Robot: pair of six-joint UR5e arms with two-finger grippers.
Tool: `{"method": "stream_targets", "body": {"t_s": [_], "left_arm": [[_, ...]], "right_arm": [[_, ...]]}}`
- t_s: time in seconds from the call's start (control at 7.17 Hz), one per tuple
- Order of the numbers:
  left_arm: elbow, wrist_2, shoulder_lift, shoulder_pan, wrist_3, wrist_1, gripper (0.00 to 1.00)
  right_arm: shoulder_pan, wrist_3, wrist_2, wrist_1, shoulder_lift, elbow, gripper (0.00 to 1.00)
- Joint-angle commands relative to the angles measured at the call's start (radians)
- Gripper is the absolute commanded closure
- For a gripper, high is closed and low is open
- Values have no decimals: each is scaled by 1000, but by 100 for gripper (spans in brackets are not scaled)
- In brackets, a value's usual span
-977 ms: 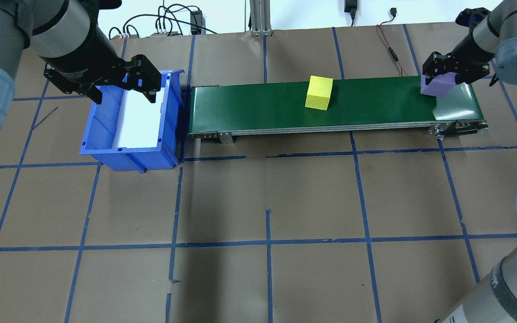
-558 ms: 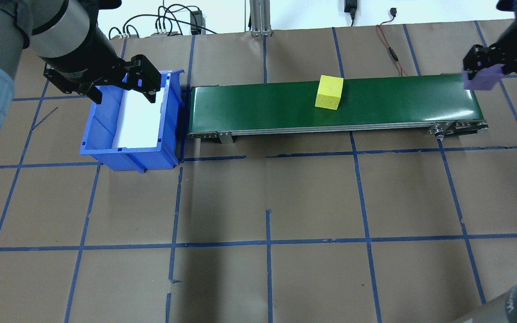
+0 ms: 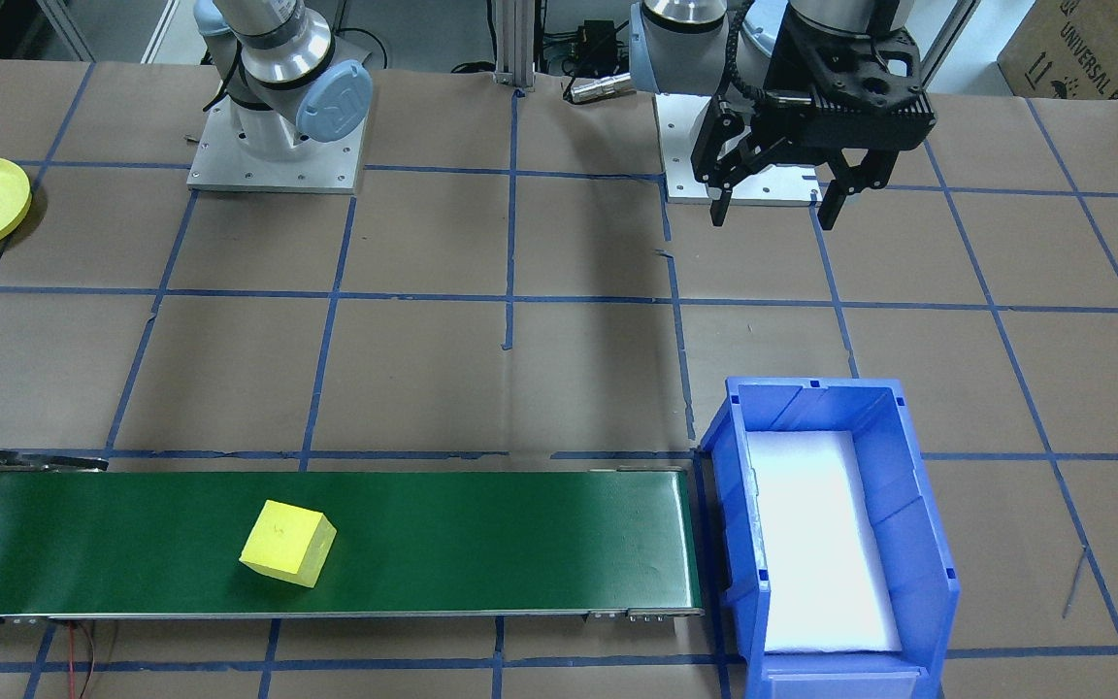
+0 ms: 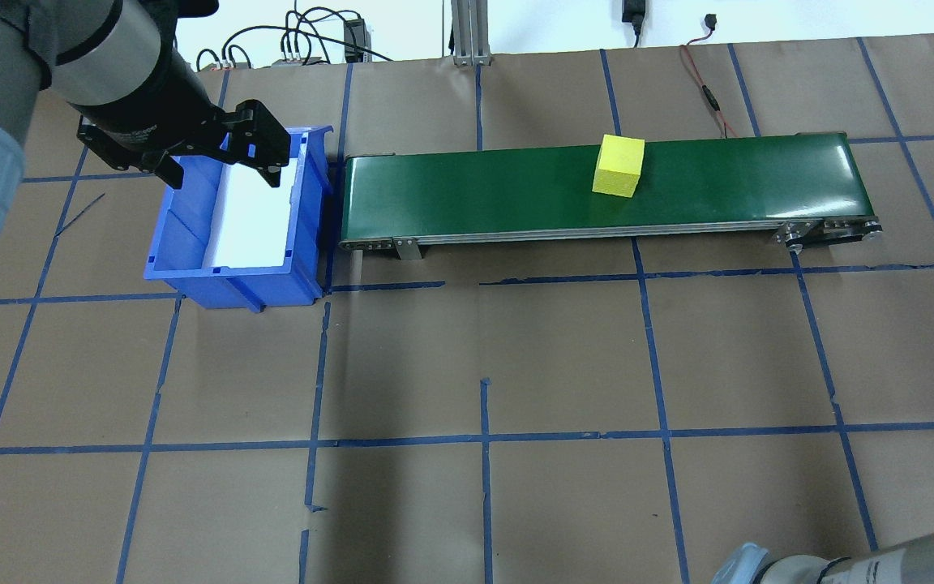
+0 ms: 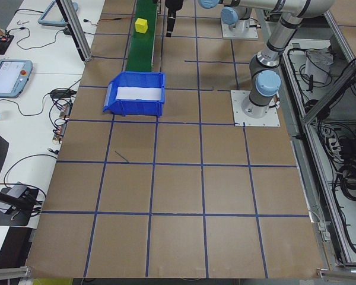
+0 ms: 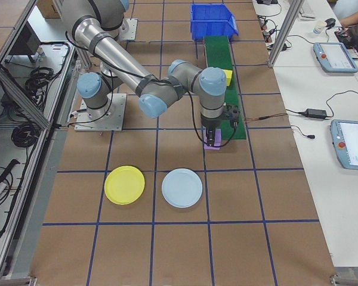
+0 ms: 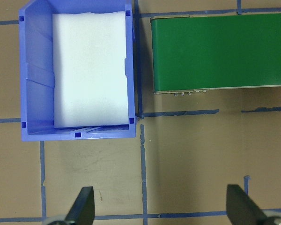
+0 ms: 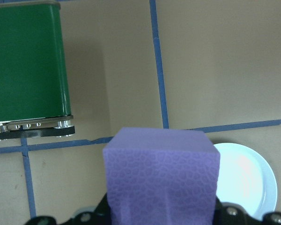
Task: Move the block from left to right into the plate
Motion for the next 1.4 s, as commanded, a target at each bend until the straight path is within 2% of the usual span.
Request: {"method": "stream_targets", "body": {"t_s": [0.0, 0.42, 0.7, 0.84, 0.98, 1.12, 1.26], "left_arm": [[-1, -1, 1, 0, -1, 0, 0], [-4, -3, 1, 0, -3, 0, 0], [-6, -1, 1, 0, -3, 0, 0], [-4, -1, 1, 0, -3, 0, 0], [-4, -1, 1, -1, -1, 0, 0], [-3, -1, 1, 0, -1, 0, 0], [-1, -1, 1, 0, -1, 0, 0]], "right_arm": [[-79, -153, 6, -13, 0, 9, 83], [-143, -188, 0, -31, 21, 38, 83], [-163, -204, 3, -95, 95, 67, 83], [-172, -209, 4, -138, 104, 89, 81], [-190, -211, 0, -148, 133, 107, 79], [-227, -211, 4, -177, 170, 114, 70], [-259, -239, 4, -178, 172, 114, 67]]}}
